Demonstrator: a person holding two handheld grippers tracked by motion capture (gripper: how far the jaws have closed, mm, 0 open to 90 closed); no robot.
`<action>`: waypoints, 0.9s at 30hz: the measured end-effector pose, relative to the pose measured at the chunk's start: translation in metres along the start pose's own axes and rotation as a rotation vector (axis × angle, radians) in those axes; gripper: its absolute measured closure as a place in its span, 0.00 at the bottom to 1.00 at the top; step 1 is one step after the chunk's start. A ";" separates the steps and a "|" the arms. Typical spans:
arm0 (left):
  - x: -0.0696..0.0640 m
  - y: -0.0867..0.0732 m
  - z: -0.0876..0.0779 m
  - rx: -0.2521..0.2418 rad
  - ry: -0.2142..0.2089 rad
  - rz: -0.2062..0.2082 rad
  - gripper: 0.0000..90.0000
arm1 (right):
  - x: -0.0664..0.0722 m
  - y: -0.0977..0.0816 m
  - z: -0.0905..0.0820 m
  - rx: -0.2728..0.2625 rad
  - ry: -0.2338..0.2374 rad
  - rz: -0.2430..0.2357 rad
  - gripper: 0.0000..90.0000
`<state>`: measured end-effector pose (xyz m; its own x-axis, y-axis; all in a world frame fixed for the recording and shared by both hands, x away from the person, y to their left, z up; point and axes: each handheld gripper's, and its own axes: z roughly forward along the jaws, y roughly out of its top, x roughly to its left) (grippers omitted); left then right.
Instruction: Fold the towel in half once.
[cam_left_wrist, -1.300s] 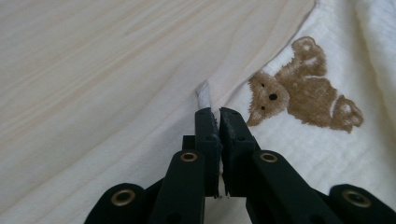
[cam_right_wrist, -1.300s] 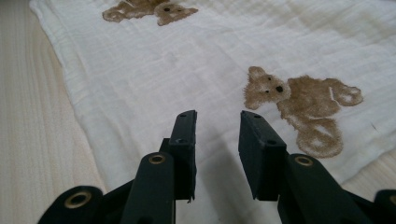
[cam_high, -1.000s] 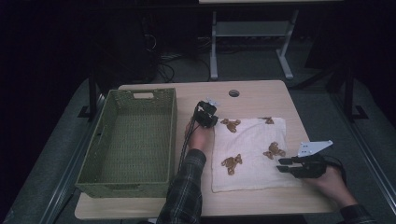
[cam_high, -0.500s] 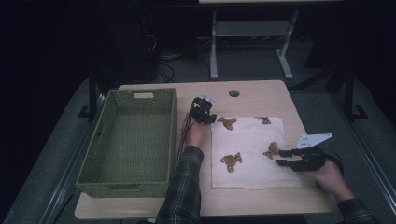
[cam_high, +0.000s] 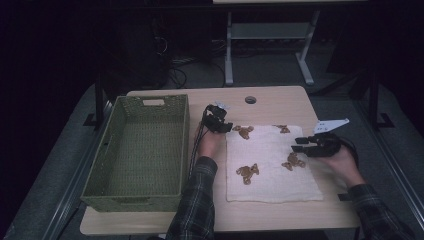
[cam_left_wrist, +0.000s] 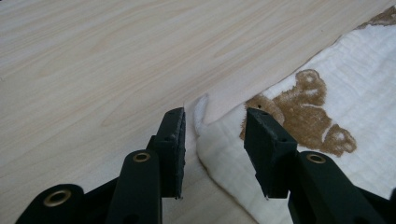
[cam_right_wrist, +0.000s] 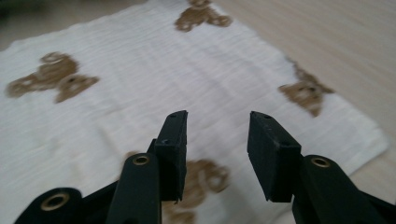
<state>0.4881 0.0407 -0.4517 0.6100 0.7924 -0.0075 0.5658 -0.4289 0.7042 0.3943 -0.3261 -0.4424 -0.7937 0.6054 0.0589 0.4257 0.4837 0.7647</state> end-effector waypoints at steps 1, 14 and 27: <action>0.000 0.000 0.000 -0.003 -0.003 -0.003 0.64 | -0.006 0.002 0.002 0.001 -0.012 0.006 0.64; 0.003 -0.001 0.001 -0.015 -0.010 -0.019 0.64 | -0.081 0.015 0.023 0.016 -0.118 0.086 0.68; 0.005 -0.004 0.007 -0.008 -0.015 -0.037 0.64 | -0.108 0.001 0.044 0.074 -0.145 0.159 0.72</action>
<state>0.4932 0.0436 -0.4600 0.5970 0.8011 -0.0443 0.5836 -0.3957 0.7091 0.4992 -0.3631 -0.4757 -0.6460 0.7593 0.0778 0.5749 0.4170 0.7040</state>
